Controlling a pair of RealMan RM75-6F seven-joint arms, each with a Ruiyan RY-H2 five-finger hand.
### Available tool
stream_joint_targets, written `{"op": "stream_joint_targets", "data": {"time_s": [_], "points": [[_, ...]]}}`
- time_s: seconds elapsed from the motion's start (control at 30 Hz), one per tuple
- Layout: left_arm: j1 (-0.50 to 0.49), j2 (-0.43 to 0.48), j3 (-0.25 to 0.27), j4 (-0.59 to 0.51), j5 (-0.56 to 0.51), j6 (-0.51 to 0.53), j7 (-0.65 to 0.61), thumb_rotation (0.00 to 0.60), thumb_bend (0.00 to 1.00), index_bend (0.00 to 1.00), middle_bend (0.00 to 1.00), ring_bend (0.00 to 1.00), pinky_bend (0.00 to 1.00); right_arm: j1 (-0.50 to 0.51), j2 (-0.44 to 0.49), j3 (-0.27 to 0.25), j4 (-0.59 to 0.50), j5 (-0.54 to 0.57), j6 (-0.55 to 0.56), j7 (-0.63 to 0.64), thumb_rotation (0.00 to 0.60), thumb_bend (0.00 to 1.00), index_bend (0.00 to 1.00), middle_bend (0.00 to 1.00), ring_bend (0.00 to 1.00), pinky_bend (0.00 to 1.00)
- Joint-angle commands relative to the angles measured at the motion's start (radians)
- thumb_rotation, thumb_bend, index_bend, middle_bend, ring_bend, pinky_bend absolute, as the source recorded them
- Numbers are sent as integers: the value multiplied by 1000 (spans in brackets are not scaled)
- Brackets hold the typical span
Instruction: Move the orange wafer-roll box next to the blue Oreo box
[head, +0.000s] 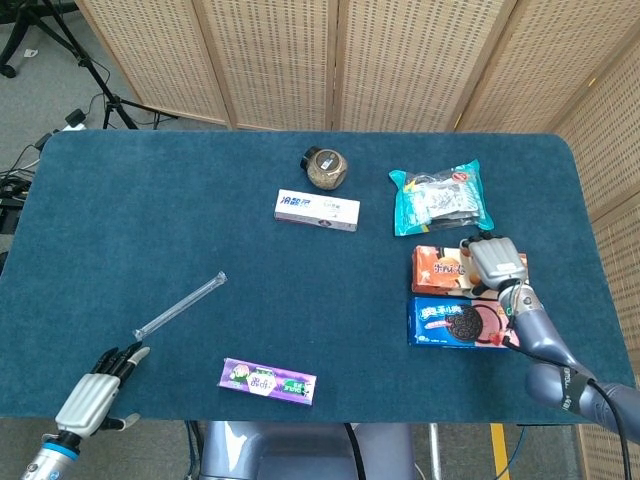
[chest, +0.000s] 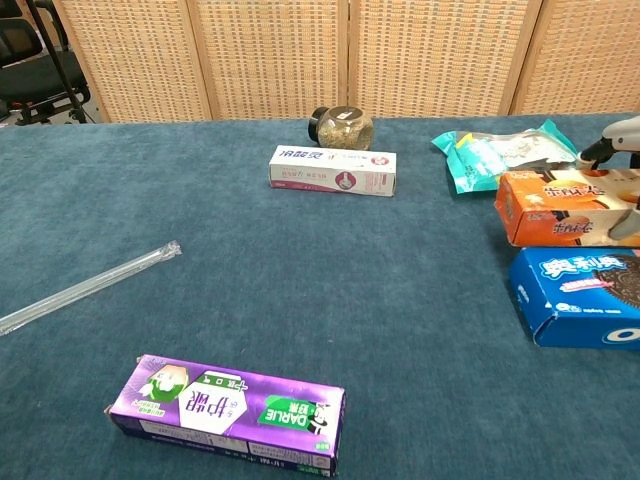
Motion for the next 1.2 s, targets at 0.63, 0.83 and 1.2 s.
{"op": "stream_joint_targets", "data": {"time_s": [0.63,0.83,1.2], "points": [[-1,2,-3,-3,-8,-5,-10,600,134,1,0,104,5,27,1,-14,4,17,-26,-6,600,105,129,0,0,83],[-2,1,-3,-3,-9,-8,-12,600,133,1,0,104,5,72,55,-5,-64,75,33,-109,600,105,129,0,0,83],[0,2,-8,-2,-7,7,-31,600,133,1,0,104,5,184,245,36,-402,256,201,-329,600,105,129,0,0,83]]}}
